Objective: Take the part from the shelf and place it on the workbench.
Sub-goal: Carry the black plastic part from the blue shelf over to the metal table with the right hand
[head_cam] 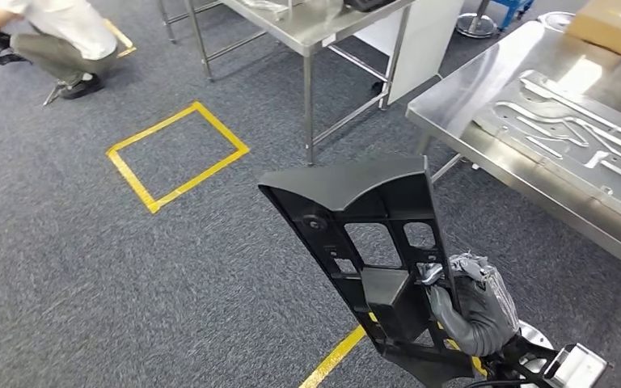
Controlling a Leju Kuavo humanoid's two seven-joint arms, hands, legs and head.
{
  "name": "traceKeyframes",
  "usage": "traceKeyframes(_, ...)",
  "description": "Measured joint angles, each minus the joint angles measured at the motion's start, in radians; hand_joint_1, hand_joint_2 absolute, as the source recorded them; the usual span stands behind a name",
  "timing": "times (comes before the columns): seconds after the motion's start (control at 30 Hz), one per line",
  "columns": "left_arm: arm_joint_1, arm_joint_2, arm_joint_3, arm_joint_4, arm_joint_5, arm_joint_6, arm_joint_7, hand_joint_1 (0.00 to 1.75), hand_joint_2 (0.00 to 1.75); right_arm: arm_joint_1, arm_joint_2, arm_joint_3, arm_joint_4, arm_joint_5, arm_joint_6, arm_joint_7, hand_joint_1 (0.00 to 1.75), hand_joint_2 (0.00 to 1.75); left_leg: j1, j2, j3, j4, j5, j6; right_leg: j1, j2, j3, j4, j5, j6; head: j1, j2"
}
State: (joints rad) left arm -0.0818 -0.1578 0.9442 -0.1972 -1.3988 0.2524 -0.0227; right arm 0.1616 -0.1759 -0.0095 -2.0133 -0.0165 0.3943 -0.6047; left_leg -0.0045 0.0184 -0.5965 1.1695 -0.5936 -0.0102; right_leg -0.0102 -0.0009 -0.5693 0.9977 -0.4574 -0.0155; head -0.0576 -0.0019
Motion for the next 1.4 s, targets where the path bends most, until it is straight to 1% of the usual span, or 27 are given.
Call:
traceKeyframes(0.07, 0.003, 0.001, 0.000, 0.000, 0.001, 0.000, -0.002, 0.00, 1.75, 0.002, 0.000, 0.000, 0.000, 0.001, 0.000, 0.000, 1.75, 1.75, 0.003, -0.009, -0.054, 0.111, -0.036, -0.004, 0.000, 0.024, -0.001, 0.002, 0.000, -0.001, 0.000, 0.000)
traceKeyframes(0.1, 0.005, 0.002, 0.000, 0.000, 0.003, 0.001, -0.005, 0.00, 1.75, 0.003, 0.000, 0.000, 0.000, 0.001, 0.000, 0.000, 1.75, 1.75, 0.004, -0.010, -0.059, 0.119, -0.025, -0.005, 0.000, 0.036, -0.001, 0.003, 0.000, -0.001, 0.000, 0.000)
traceKeyframes(0.17, 0.005, 0.004, 0.000, 0.000, 0.007, 0.004, -0.015, 0.00, 1.75, 0.002, 0.000, 0.001, 0.000, 0.003, -0.001, 0.000, 1.75, 1.75, 0.008, -0.022, -0.017, 0.019, 0.045, -0.004, -0.001, 0.061, 0.001, 0.007, -0.001, 0.002, 0.000, 0.000)
traceKeyframes(0.23, 0.004, 0.008, 0.001, 0.000, 0.014, 0.008, -0.024, 0.00, 1.75, -0.002, 0.000, 0.005, 0.000, 0.004, -0.002, 0.002, 1.75, 1.75, 0.013, -0.063, 0.038, -0.107, 0.098, 0.000, -0.001, 0.084, -0.003, 0.014, -0.002, 0.009, 0.000, 0.000)
traceKeyframes(0.3, 0.003, 0.009, 0.002, 0.000, 0.024, 0.011, -0.021, 0.00, 1.75, -0.006, 0.000, 0.011, 0.000, 0.005, 0.000, 0.006, 1.75, 1.75, 0.013, -0.084, 0.056, -0.151, 0.104, 0.007, -0.002, 0.103, -0.011, 0.018, 0.000, 0.022, 0.000, 0.000)
traceKeyframes(0.37, 0.000, 0.009, 0.003, 0.000, 0.033, 0.012, -0.009, 0.00, 1.75, -0.008, 0.001, 0.017, 0.000, 0.006, 0.001, 0.008, 1.75, 1.75, 0.012, -0.065, 0.057, -0.159, 0.110, 0.020, -0.005, 0.114, -0.017, 0.018, 0.003, 0.035, 0.000, 0.000)
traceKeyframes(0.43, -0.001, 0.008, 0.004, 0.000, 0.036, 0.013, 0.004, 0.00, 1.75, -0.015, 0.002, 0.021, 0.000, 0.006, 0.001, 0.011, 1.75, 1.75, 0.014, -0.044, 0.058, -0.168, 0.118, 0.035, -0.004, 0.077, -0.034, 0.048, -0.018, 0.043, 0.000, 0.000)
traceKeyframes(0.5, 0.001, 0.007, 0.004, 0.000, 0.037, 0.014, 0.018, 0.00, 1.75, -0.028, 0.005, 0.023, 0.002, 0.006, -0.001, 0.018, 1.75, 1.75, 0.012, -0.021, 0.057, -0.172, 0.121, 0.042, -0.004, 0.025, -0.085, 0.153, -0.077, 0.049, 0.000, 0.000)
traceKeyframes(0.57, 0.004, 0.006, 0.004, 0.000, 0.036, 0.014, 0.027, 0.00, 1.75, -0.035, 0.011, 0.023, 0.006, 0.006, -0.004, 0.027, 1.75, 1.75, 0.010, 0.003, 0.055, -0.171, 0.120, 0.044, -0.006, 0.008, -0.140, 0.270, -0.119, 0.053, 0.000, 0.000)
traceKeyframes(0.6, 0.005, 0.006, 0.004, 0.000, 0.035, 0.014, 0.028, 0.00, 1.75, -0.036, 0.013, 0.023, 0.007, 0.006, -0.006, 0.029, 1.75, 1.75, 0.009, 0.015, 0.055, -0.171, 0.119, 0.044, -0.007, 0.005, -0.148, 0.288, -0.116, 0.054, 0.000, 0.000)
traceKeyframes(0.63, 0.005, 0.005, 0.004, 0.000, 0.035, 0.014, 0.028, 0.00, 1.75, -0.036, 0.015, 0.023, 0.008, 0.006, -0.007, 0.031, 1.75, 1.75, 0.008, 0.025, 0.056, -0.171, 0.117, 0.044, -0.007, 0.001, -0.135, 0.264, -0.094, 0.054, 0.000, 0.000)
traceKeyframes(0.67, 0.005, 0.004, 0.004, 0.000, 0.035, 0.014, 0.028, 0.00, 1.75, -0.037, 0.015, 0.022, 0.009, 0.006, -0.007, 0.031, 1.75, 1.75, 0.008, 0.035, 0.059, -0.171, 0.116, 0.042, -0.006, -0.009, -0.104, 0.205, -0.060, 0.052, 0.000, 0.000)
traceKeyframes(0.73, 0.005, 0.003, 0.004, 0.000, 0.035, 0.014, 0.028, 0.00, 1.75, -0.040, 0.015, 0.022, 0.009, 0.005, -0.007, 0.032, 1.75, 1.75, 0.004, 0.052, 0.064, -0.170, 0.111, 0.036, 0.003, -0.053, -0.034, 0.070, -0.011, 0.041, 0.000, 0.000)
traceKeyframes(0.8, 0.004, 0.002, 0.004, 0.000, 0.035, 0.014, 0.028, 0.00, 1.75, -0.044, 0.016, 0.022, 0.008, 0.004, -0.007, 0.033, 1.75, 1.75, -0.001, 0.069, 0.067, -0.169, 0.106, 0.027, 0.012, -0.074, -0.009, 0.013, -0.004, 0.029, 0.000, 0.000)
traceKeyframes(0.87, 0.002, 0.002, 0.004, 0.000, 0.034, 0.014, 0.028, 0.00, 1.75, -0.045, 0.016, 0.021, 0.008, 0.003, -0.008, 0.035, 1.75, 1.75, -0.002, 0.087, 0.070, -0.168, 0.101, 0.017, 0.012, -0.051, -0.011, 0.010, -0.001, 0.019, 0.000, 0.000)
traceKeyframes(0.93, 0.000, 0.002, 0.004, 0.000, 0.032, 0.014, 0.024, 0.00, 1.75, -0.045, 0.016, 0.020, 0.008, 0.002, -0.010, 0.035, 1.75, 1.75, 0.001, 0.065, 0.064, -0.142, 0.078, 0.004, 0.006, -0.030, -0.008, 0.003, 0.004, 0.009, 0.000, 0.000)
traceKeyframes(0.97, 0.000, 0.002, 0.004, 0.000, 0.030, 0.013, 0.020, 0.00, 1.75, -0.045, 0.016, 0.020, 0.008, 0.002, -0.011, 0.035, 1.75, 1.75, 0.003, 0.041, 0.047, -0.100, 0.052, -0.001, 0.002, -0.020, -0.006, -0.001, 0.006, 0.004, 0.000, 0.000)
traceKeyframes(1.03, 0.002, 0.002, 0.004, 0.000, 0.026, 0.012, 0.011, 0.00, 1.75, -0.043, 0.016, 0.020, 0.008, 0.001, -0.013, 0.034, 1.75, 1.75, 0.007, -0.001, -0.014, 0.032, -0.013, -0.008, 0.002, 0.001, -0.008, -0.001, 0.008, -0.002, 0.000, 0.000)
traceKeyframes(1.07, 0.004, 0.002, 0.004, 0.000, 0.025, 0.012, 0.007, 0.00, 1.75, -0.041, 0.016, 0.020, 0.008, 0.000, -0.015, 0.034, 1.75, 1.75, 0.007, -0.007, -0.043, 0.090, -0.032, -0.010, 0.002, 0.014, -0.008, 0.000, 0.008, -0.003, 0.000, 0.000)
traceKeyframes(1.1, 0.005, 0.002, 0.004, 0.000, 0.024, 0.012, 0.004, 0.00, 1.75, -0.039, 0.016, 0.020, 0.009, 0.000, -0.016, 0.032, 1.75, 1.75, 0.007, -0.010, -0.058, 0.118, -0.033, -0.010, 0.003, 0.027, -0.009, 0.001, 0.008, -0.003, 0.000, 0.000)
traceKeyframes(1.13, 0.007, 0.002, 0.004, 0.000, 0.024, 0.012, 0.001, 0.00, 1.75, -0.036, 0.016, 0.020, 0.010, -0.001, -0.016, 0.030, 1.75, 1.75, 0.008, -0.011, -0.054, 0.106, -0.013, -0.010, 0.003, 0.040, -0.009, 0.002, 0.008, -0.003, 0.000, 0.000)
traceKeyframes(1.17, 0.007, 0.002, 0.004, 0.000, 0.024, 0.012, -0.001, 0.00, 1.75, -0.035, 0.016, 0.020, 0.011, -0.001, -0.016, 0.028, 1.75, 1.75, 0.008, -0.016, -0.033, 0.057, 0.022, -0.008, 0.003, 0.053, -0.008, 0.004, 0.008, -0.002, 0.000, 0.000)
traceKeyframes(1.23, 0.007, 0.004, 0.004, 0.000, 0.025, 0.012, -0.004, 0.00, 1.75, -0.034, 0.016, 0.020, 0.014, -0.003, -0.015, 0.023, 1.75, 1.75, 0.010, -0.056, 0.026, -0.080, 0.088, -0.001, 0.003, 0.077, -0.010, 0.010, 0.007, 0.003, 0.000, 0.000)
traceKeyframes(1.27, 0.007, 0.004, 0.004, 0.000, 0.025, 0.012, -0.005, 0.00, 1.75, -0.034, 0.016, 0.020, 0.015, -0.004, -0.014, 0.020, 1.75, 1.75, 0.011, -0.074, 0.045, -0.128, 0.104, 0.004, 0.003, 0.088, -0.014, 0.013, 0.008, 0.008, 0.000, 0.000)
traceKeyframes(1.3, 0.006, 0.004, 0.004, 0.000, 0.025, 0.012, -0.006, 0.00, 1.75, -0.033, 0.016, 0.020, 0.017, -0.004, -0.013, 0.017, 1.75, 1.75, 0.011, -0.085, 0.054, -0.151, 0.108, 0.008, 0.003, 0.097, -0.018, 0.015, 0.009, 0.014, 0.000, 0.000)
traceKeyframes(1.37, 0.004, 0.004, 0.004, 0.000, 0.025, 0.012, -0.007, 0.00, 1.75, -0.028, 0.016, 0.020, 0.019, -0.006, -0.012, 0.010, 1.75, 1.75, 0.009, -0.072, 0.056, -0.158, 0.110, 0.020, 0.001, 0.116, -0.025, 0.014, 0.014, 0.027, 0.000, 0.000)
traceKeyframes(1.4, 0.003, 0.003, 0.004, 0.000, 0.025, 0.012, -0.007, 0.00, 1.75, -0.024, 0.016, 0.020, 0.020, -0.007, -0.012, 0.007, 1.75, 1.75, 0.009, -0.061, 0.057, -0.162, 0.114, 0.027, 0.000, 0.111, -0.028, 0.017, 0.013, 0.033, 0.000, 0.000)
